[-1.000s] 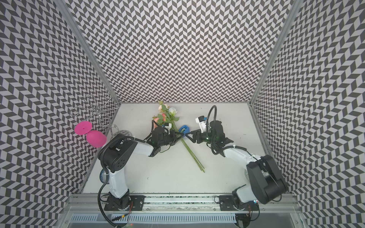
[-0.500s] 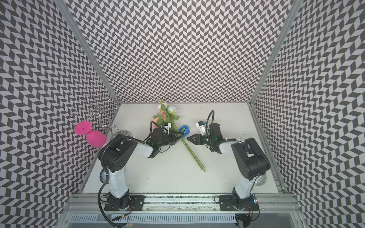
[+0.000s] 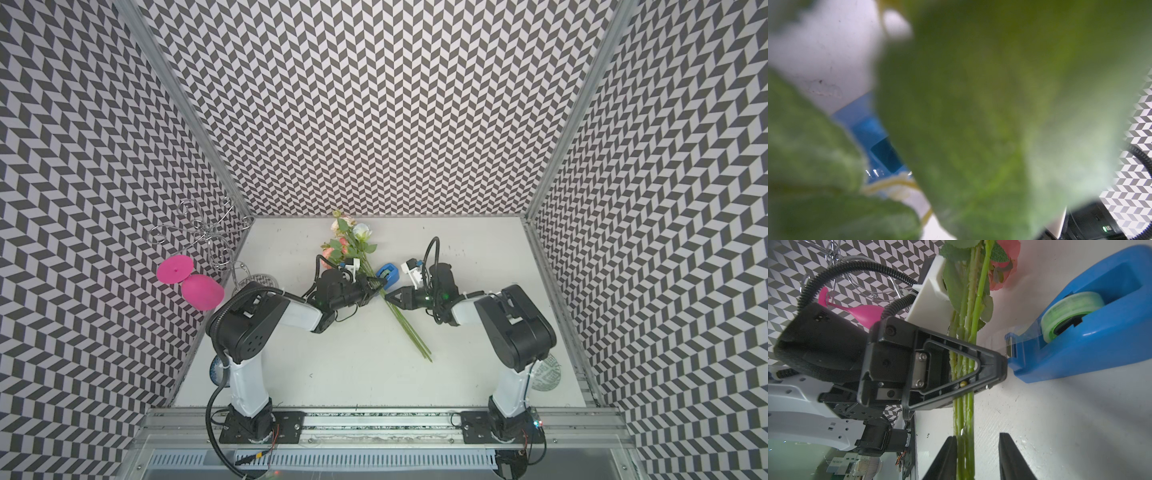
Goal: Wrap bouquets with tape
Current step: Wrap the tape around the bouquet.
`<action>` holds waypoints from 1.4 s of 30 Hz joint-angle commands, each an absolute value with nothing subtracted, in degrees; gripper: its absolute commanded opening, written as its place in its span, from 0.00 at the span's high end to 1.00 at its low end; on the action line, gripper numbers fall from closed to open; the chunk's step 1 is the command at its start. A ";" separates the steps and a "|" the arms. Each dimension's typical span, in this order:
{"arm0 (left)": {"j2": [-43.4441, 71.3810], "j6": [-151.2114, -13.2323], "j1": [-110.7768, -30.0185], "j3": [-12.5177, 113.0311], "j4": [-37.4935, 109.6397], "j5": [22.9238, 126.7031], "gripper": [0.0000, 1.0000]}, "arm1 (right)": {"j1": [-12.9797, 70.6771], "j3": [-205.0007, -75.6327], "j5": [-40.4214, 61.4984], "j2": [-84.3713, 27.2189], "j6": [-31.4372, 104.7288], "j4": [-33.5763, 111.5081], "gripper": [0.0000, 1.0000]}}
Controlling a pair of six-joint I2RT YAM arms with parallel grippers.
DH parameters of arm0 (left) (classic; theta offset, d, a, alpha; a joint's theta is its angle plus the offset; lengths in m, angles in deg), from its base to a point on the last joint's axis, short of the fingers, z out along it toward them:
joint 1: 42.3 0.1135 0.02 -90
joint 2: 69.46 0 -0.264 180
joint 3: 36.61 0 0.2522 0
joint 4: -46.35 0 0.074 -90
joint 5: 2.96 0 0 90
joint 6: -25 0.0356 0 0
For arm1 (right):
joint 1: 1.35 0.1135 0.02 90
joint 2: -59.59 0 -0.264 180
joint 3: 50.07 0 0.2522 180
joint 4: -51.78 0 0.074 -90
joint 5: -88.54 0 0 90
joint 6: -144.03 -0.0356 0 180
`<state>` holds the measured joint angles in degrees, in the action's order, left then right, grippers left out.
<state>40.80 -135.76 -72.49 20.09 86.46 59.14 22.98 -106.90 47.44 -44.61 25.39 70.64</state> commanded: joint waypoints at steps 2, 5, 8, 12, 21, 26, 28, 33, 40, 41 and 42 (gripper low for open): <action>40.80 -136.28 -72.62 20.40 90.26 58.74 1.00 | 24.68 -109.10 46.88 -46.53 26.59 71.73 0.65; 40.65 -136.20 -72.62 20.39 90.22 58.74 1.00 | 25.42 -110.81 46.40 -47.69 27.46 69.92 0.66; 40.44 -136.35 -72.62 20.31 90.54 58.78 1.00 | 25.59 -112.62 45.71 -48.49 28.74 67.34 0.85; 40.31 -136.28 -72.62 20.22 90.33 59.00 1.00 | 25.54 -114.24 45.74 -48.74 31.27 63.04 0.85; 39.42 -134.05 -72.71 21.05 84.91 59.76 0.78 | 27.30 -117.97 32.18 -43.67 41.64 48.26 1.00; 38.65 -131.74 -72.71 22.40 79.16 60.77 0.53 | 30.98 -119.63 23.58 -40.33 45.12 45.78 1.00; 38.75 -131.16 -72.73 23.30 76.01 60.71 0.48 | 32.80 -120.18 20.13 -39.24 46.61 45.46 1.00; 38.52 -129.00 -72.82 25.15 69.21 62.33 0.47 | 37.34 -122.08 12.08 -38.32 49.65 42.88 1.00; 38.91 -128.51 -72.80 27.42 66.61 62.04 0.85 | 38.90 -120.91 8.59 -39.33 50.68 42.05 0.95; 38.87 -128.38 -72.80 27.43 66.40 62.03 0.86 | 38.83 -120.67 8.92 -39.02 50.77 42.06 0.93; 38.76 -128.37 -72.80 27.34 66.42 62.06 0.87 | 38.81 -120.51 9.36 -38.58 50.86 42.06 0.91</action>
<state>39.92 -129.95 -72.34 26.08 67.44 62.22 38.39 -120.86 9.89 -40.81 48.34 39.73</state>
